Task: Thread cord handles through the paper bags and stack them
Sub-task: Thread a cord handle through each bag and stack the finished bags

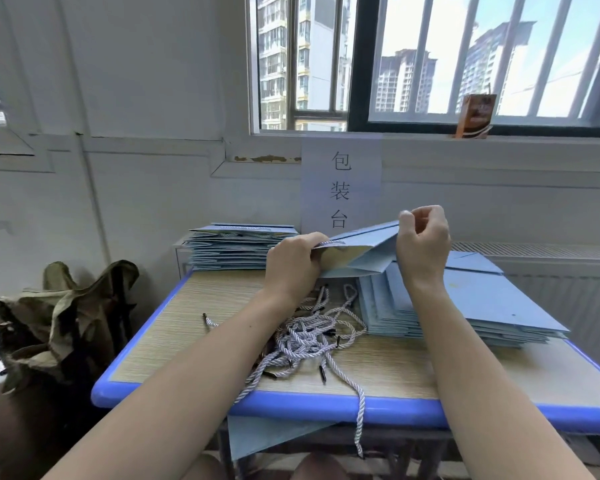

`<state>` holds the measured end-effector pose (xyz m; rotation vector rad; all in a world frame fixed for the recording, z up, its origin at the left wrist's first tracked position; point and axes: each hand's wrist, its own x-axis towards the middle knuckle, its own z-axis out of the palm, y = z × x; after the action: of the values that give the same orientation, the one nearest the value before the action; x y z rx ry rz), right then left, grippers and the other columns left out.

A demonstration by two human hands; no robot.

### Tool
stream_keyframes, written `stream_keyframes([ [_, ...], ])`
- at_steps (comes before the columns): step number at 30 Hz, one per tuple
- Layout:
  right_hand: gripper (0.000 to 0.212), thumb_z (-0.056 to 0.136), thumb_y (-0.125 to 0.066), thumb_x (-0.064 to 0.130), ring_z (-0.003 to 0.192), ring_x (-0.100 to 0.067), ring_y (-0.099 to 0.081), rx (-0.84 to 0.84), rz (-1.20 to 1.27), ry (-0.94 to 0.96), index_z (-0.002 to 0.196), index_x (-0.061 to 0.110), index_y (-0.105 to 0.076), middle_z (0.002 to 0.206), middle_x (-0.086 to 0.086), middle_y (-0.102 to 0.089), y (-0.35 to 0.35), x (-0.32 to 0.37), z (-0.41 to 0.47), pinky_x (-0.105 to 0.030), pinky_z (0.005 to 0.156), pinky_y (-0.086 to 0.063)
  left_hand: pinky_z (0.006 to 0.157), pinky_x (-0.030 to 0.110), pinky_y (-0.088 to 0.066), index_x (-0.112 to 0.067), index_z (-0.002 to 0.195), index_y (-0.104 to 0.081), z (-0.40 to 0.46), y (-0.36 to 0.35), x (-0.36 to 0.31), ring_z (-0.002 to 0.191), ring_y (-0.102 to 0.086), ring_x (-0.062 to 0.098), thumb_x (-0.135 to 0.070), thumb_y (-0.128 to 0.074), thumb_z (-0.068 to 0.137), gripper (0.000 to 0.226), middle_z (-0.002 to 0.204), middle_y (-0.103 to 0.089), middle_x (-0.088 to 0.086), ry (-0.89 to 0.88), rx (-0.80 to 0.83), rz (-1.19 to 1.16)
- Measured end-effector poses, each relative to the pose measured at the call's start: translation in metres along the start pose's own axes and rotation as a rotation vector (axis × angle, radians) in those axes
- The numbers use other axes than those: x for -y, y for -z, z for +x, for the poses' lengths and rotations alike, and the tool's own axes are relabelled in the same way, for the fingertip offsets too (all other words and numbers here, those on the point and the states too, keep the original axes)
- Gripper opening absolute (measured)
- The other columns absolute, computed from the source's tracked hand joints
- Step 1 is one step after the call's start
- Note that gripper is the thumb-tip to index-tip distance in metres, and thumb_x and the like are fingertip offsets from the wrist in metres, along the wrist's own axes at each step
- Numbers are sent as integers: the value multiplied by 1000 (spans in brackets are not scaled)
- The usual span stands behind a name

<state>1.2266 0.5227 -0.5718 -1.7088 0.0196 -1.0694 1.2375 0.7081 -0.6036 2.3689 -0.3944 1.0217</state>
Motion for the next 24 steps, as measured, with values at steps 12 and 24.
stream_keyframes([
  [12,14,105,-48,20,89,-6,-56,196,306,-32,115,14,-41,124,-11,-45,-9,7,-7,-10,73,-49,59,30,-31,-24,96,-73,1,4,0,76,-60,26,-24,-54,97,18,81,-70,1,39,-90,-79],
  [24,71,90,-56,58,133,-11,-49,793,102,5,149,21,-40,151,2,-46,-20,4,-24,-34,108,-44,65,33,-52,-19,98,-65,-2,5,-15,73,-64,19,-23,-50,103,16,82,-70,4,93,5,-573],
])
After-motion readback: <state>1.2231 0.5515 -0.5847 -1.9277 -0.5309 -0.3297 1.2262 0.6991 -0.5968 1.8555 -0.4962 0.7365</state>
